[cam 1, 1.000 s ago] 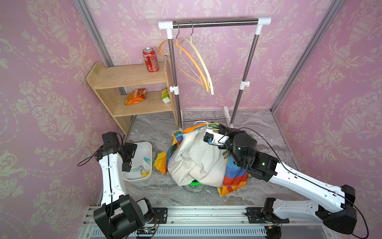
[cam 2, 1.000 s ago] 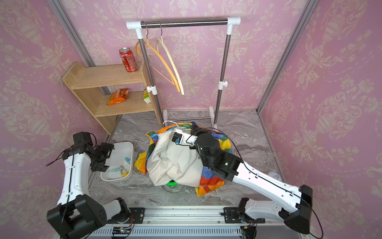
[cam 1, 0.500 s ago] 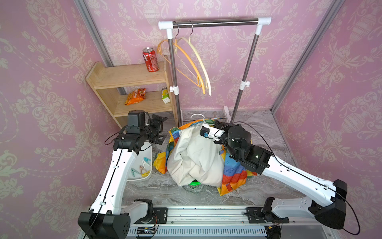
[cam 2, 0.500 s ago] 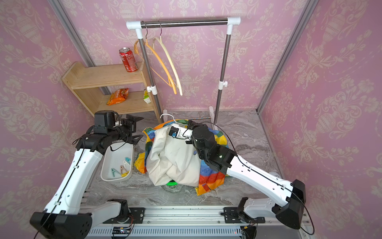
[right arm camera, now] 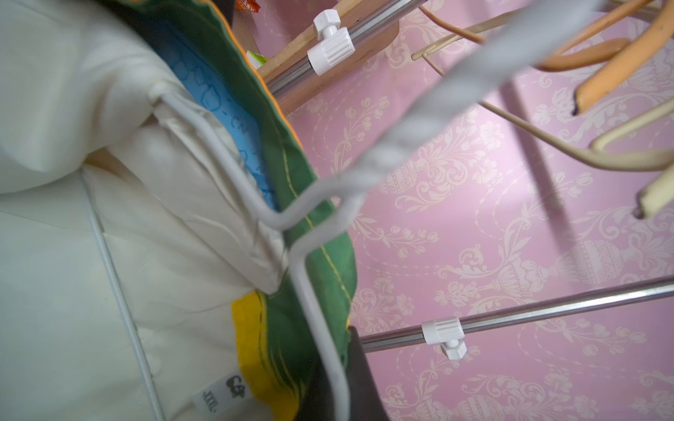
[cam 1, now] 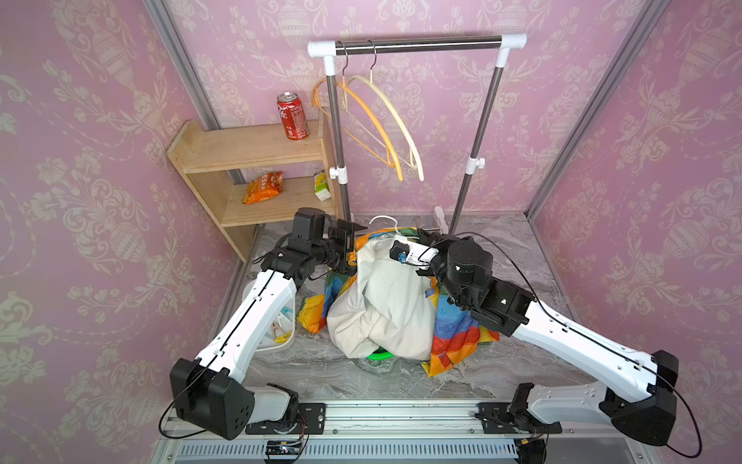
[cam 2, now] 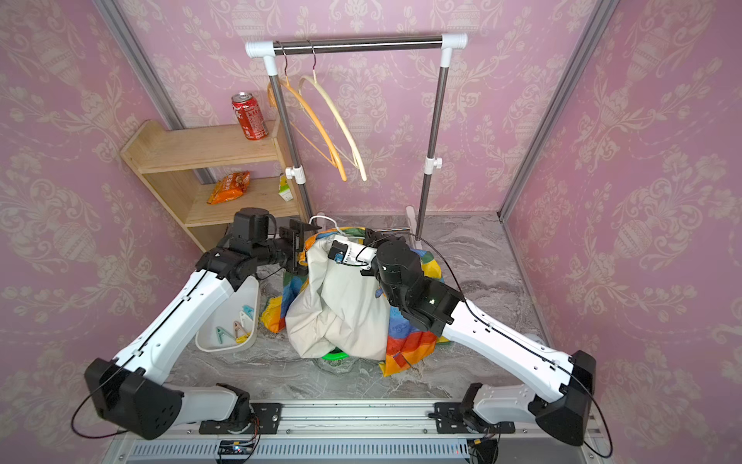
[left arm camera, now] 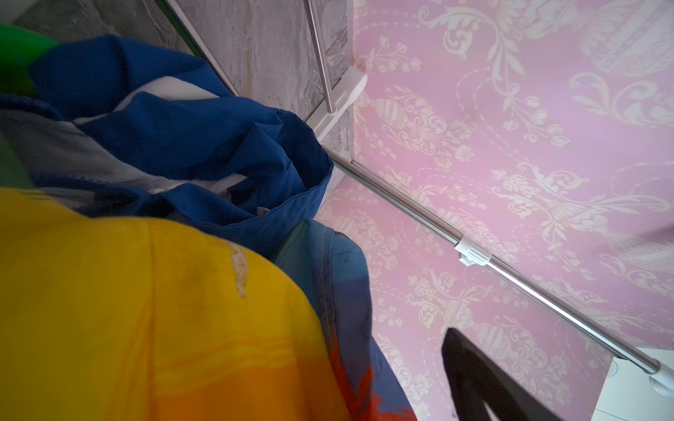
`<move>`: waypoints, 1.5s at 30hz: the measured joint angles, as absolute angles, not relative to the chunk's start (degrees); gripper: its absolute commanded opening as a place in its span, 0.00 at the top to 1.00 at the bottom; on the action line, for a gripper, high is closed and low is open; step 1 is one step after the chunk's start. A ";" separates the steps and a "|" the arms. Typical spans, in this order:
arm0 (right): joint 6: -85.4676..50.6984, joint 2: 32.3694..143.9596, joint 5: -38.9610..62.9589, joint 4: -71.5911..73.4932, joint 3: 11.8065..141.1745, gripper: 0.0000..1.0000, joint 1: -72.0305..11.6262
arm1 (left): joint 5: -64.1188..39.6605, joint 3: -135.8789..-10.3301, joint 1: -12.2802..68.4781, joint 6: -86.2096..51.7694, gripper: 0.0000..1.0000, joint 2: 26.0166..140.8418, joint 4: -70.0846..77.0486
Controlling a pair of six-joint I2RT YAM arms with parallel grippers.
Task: Remove the clothespins securing jackets to the hanger
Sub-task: Adjust the hanger, then remove the clothespin from the hanger.
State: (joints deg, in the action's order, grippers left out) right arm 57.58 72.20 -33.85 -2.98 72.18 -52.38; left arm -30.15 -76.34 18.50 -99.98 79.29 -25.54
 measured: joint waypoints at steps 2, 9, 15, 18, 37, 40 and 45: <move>57.58 72.20 -34.17 -3.40 72.18 1.00 -52.62 | -31.16 -77.89 19.35 -100.36 0.39 81.89 -24.53; 57.52 72.20 -34.35 -5.76 72.31 1.00 -53.93 | -33.15 -79.92 18.92 -101.08 1.00 83.07 -22.74; 52.71 73.73 -31.88 -11.05 76.69 0.24 -54.41 | -35.97 -80.07 15.11 -95.35 1.00 82.83 -25.91; 48.42 75.02 -29.56 -15.99 81.65 0.07 -54.37 | -38.39 -80.34 12.14 -90.15 1.00 82.83 -29.52; 20.71 59.77 -18.00 -34.54 98.70 0.14 -51.46 | -39.99 -83.88 5.78 -72.79 1.00 85.95 -41.25; 16.45 60.95 -16.27 -36.53 96.79 0.12 -52.31 | -39.97 -83.88 5.78 -72.73 1.00 86.46 -41.25; 9.63 64.93 -17.34 -41.56 89.82 0.07 -59.53 | -39.99 -83.74 5.39 -74.13 1.00 86.70 -39.20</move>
State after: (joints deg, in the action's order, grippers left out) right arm 9.63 64.93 -17.34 -41.56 89.82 -59.53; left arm -39.99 -83.74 5.39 -74.13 86.70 -39.20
